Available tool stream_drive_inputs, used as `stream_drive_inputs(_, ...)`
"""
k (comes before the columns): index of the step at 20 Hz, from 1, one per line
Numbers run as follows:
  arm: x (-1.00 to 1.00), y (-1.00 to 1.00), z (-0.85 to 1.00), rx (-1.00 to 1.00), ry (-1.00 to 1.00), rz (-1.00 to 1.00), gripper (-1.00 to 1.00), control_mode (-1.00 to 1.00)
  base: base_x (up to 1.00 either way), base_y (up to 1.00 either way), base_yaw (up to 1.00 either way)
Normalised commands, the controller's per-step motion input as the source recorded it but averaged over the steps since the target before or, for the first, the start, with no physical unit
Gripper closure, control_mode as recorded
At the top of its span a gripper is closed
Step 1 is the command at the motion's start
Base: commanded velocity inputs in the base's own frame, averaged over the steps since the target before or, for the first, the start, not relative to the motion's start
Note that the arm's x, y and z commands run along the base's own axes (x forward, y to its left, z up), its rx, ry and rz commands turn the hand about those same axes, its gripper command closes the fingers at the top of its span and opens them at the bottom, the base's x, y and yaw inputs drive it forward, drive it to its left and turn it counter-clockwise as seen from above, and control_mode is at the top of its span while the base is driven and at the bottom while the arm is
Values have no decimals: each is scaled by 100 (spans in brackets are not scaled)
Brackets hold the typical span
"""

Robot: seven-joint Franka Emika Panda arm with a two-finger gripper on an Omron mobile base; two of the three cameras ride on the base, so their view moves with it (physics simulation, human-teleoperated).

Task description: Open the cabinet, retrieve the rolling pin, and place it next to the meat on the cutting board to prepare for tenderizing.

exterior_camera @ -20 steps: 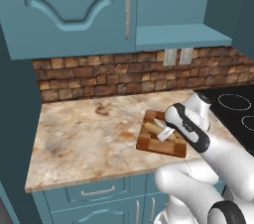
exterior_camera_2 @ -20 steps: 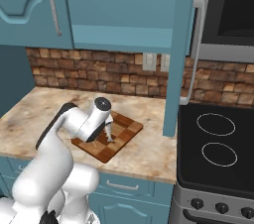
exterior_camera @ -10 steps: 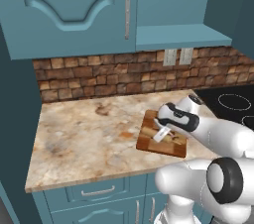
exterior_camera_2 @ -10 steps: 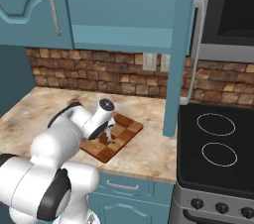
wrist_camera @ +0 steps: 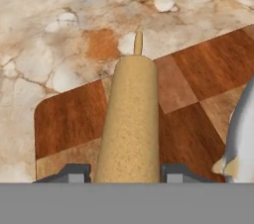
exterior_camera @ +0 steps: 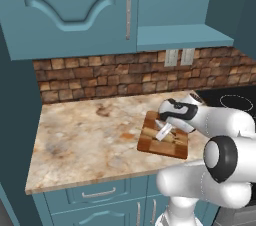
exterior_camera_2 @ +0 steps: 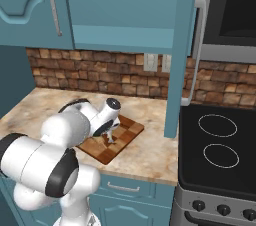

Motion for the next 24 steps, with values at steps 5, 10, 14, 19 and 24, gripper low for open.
stream_drive_inputs(5, -24, 0, 4, 0, -3, 3, -100, -100, 0, 0, 0)
stream_drive_inputs(10, -19, 10, 18, 0, -4, 1, -100, -100, 0, 0, 0)
stream_drive_inputs(14, -7, 20, 38, 0, -3, 1, -100, -100, 0, 0, 0)
stream_drive_inputs(19, -11, 30, 46, 0, 0, 0, -100, -100, 0, 0, 0)
stream_drive_inputs(24, -3, 22, 40, 0, 0, 0, -100, -100, 0, 0, 0)
